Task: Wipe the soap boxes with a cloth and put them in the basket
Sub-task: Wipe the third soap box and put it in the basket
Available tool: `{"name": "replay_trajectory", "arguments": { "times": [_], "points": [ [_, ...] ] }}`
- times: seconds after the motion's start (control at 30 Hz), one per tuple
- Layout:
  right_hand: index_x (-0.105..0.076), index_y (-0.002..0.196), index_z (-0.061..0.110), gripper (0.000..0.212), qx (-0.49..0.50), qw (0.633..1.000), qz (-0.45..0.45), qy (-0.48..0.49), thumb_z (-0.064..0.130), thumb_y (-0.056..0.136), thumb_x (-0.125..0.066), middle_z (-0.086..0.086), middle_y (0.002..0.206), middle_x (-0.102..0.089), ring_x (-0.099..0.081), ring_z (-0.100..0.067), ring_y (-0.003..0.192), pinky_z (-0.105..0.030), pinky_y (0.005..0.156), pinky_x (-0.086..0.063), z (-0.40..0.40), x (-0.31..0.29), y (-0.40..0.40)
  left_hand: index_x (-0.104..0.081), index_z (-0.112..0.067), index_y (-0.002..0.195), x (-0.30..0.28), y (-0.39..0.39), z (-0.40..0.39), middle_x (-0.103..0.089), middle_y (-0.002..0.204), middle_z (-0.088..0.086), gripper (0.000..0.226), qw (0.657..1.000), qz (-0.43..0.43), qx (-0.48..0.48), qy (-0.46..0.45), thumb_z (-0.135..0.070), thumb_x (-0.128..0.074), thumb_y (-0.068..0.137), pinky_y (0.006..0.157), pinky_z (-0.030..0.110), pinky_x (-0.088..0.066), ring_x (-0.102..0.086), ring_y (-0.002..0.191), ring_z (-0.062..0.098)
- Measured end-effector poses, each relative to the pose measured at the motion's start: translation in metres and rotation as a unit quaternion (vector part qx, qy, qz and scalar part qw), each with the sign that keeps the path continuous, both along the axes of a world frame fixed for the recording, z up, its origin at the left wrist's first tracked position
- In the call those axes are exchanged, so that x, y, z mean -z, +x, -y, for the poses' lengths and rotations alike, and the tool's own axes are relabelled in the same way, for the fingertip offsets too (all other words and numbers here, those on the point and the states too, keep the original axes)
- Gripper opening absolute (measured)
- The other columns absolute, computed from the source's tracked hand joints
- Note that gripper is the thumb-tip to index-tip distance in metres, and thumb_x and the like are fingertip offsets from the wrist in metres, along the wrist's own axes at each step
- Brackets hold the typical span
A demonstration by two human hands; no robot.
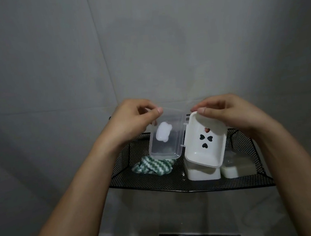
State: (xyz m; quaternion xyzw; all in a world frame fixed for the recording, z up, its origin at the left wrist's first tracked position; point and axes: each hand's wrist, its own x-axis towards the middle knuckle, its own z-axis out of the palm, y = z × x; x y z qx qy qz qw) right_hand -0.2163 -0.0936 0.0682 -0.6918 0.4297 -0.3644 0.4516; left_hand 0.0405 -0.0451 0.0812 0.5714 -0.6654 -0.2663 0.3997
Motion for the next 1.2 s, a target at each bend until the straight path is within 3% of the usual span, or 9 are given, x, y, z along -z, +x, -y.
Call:
{"name": "replay_trajectory", "arguments": {
  "times": [0.17,0.3,0.5,0.67,0.87,0.97,1.03,1.13,1.2],
  "points": [
    [-0.075,0.106,0.013,0.025,0.063,0.996,0.067,0.02,0.03,0.093,-0.063,-0.003,0.087,-0.07,-0.061,-0.013,0.072,-0.024,0.064,-0.048,-0.003,0.003,-0.007,-0.068,0.002,0.091,0.01,0.002,-0.011,-0.068,0.071,0.013,0.017,0.983,-0.174,-0.019,0.063,-0.014,-0.066,0.093,0.039,0.023,-0.044,-0.056,0.045,0.017],
    [-0.065,0.114,0.008,0.041,0.136,0.963,0.199,0.117,0.041,0.103,-0.043,-0.008,0.097,-0.072,-0.068,-0.018,0.08,-0.032,0.074,-0.053,-0.008,0.011,-0.024,-0.064,-0.001,0.091,0.024,0.003,-0.023,-0.067,0.071,0.015,0.011,0.943,-0.312,-0.047,0.101,-0.012,-0.062,0.094,0.043,0.026,-0.053,-0.059,0.045,0.019],
    [-0.062,0.119,-0.001,0.026,0.123,0.922,0.299,0.213,0.012,0.098,-0.053,-0.025,0.112,-0.071,-0.072,-0.033,0.101,-0.039,0.081,-0.062,-0.029,0.036,-0.028,-0.057,-0.002,0.098,0.043,-0.007,-0.035,-0.07,0.083,0.026,0.005,0.874,-0.462,-0.033,0.147,-0.005,-0.057,0.093,0.058,0.039,-0.06,-0.071,0.062,0.032],
    [-0.062,0.123,0.005,0.046,0.064,0.93,0.297,0.209,0.022,0.08,-0.067,-0.02,0.11,-0.073,-0.072,-0.034,0.101,-0.045,0.082,-0.061,-0.039,0.039,-0.003,-0.056,-0.001,0.096,0.057,-0.024,-0.037,-0.068,0.096,0.035,0.008,0.835,-0.516,0.021,0.189,0.0,-0.059,0.088,0.066,0.044,-0.06,-0.073,0.08,0.039],
    [-0.063,0.121,0.003,0.027,0.069,0.927,0.316,0.192,0.017,0.101,-0.051,-0.019,0.112,-0.073,-0.072,-0.036,0.101,-0.053,0.078,-0.06,-0.031,0.039,0.01,-0.059,0.0,0.095,0.063,-0.03,-0.037,-0.068,0.102,0.034,0.012,0.835,-0.499,0.048,0.229,0.002,-0.06,0.084,0.067,0.043,-0.061,-0.073,0.086,0.038],
    [-0.062,0.122,0.004,0.026,0.058,0.933,0.307,0.178,0.013,0.102,-0.049,-0.018,0.113,-0.073,-0.072,-0.036,0.101,-0.054,0.079,-0.058,-0.025,0.041,0.008,-0.06,0.001,0.098,0.064,-0.025,-0.037,-0.068,0.104,0.034,0.01,0.842,-0.471,0.067,0.254,0.002,-0.06,0.088,0.068,0.041,-0.061,-0.073,0.086,0.036],
    [-0.061,0.123,0.004,0.026,0.064,0.933,0.308,0.177,0.011,0.101,-0.049,-0.018,0.114,-0.072,-0.072,-0.036,0.102,-0.054,0.08,-0.058,-0.022,0.044,0.005,-0.064,0.004,0.104,0.063,-0.015,-0.035,-0.07,0.104,0.029,0.022,0.878,-0.399,0.081,0.251,-0.005,-0.068,0.084,0.071,0.041,-0.062,-0.072,0.087,0.035],
    [-0.059,0.126,0.004,0.028,0.076,0.928,0.317,0.177,0.01,0.101,-0.05,-0.019,0.115,-0.072,-0.071,-0.036,0.102,-0.051,0.077,-0.061,-0.018,0.047,-0.001,-0.073,-0.012,0.105,0.064,0.005,-0.024,-0.075,0.098,0.009,0.024,0.987,-0.068,0.017,0.145,-0.014,-0.078,0.081,0.089,0.041,-0.058,-0.072,0.093,0.024],
    [-0.057,0.128,0.004,0.029,0.082,0.927,0.321,0.179,0.011,0.101,-0.049,-0.02,0.113,-0.072,-0.072,-0.035,0.102,-0.047,0.074,-0.062,-0.017,0.047,-0.004,-0.073,-0.024,0.111,0.066,0.012,-0.011,-0.073,0.107,-0.003,0.031,0.977,0.193,-0.018,0.085,-0.023,-0.08,0.081,0.095,0.037,-0.053,-0.067,0.101,0.014]
  ]
}}
